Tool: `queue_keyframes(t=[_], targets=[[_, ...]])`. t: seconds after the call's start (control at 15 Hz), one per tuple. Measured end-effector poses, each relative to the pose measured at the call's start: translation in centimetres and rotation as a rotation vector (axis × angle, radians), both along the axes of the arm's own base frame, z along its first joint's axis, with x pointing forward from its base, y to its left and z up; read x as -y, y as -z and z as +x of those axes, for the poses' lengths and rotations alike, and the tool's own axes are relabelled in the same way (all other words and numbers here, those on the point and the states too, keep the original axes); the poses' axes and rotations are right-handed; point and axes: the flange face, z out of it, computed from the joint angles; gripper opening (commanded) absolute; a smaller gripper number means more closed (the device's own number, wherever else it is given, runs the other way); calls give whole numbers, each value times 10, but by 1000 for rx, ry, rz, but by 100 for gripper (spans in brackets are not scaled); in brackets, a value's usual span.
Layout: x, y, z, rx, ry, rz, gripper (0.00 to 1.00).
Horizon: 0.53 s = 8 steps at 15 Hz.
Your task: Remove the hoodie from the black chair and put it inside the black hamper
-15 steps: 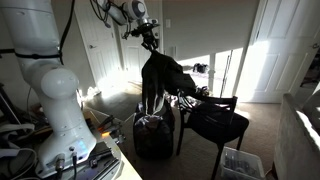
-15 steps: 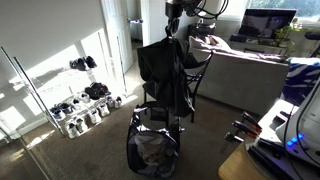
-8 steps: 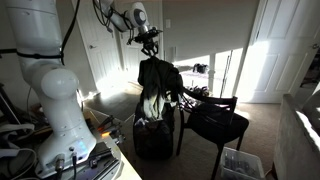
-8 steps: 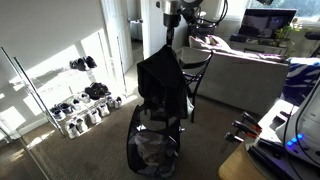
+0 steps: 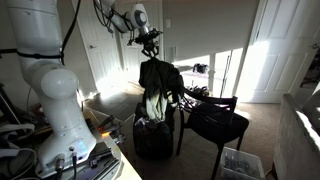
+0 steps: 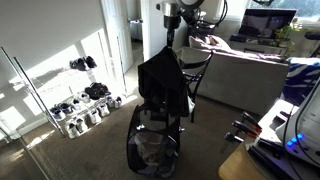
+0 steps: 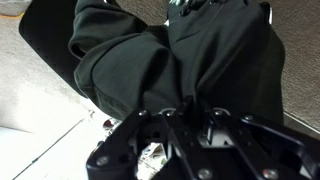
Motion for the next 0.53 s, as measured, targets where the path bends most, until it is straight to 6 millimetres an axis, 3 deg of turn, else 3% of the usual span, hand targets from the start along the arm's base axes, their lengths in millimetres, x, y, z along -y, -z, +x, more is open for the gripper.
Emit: queue_keyframes(t=[0.2, 0.53], targets=[[-11, 2, 1, 2, -46, -14, 3], [-59, -18, 3, 76, -241, -91, 3]])
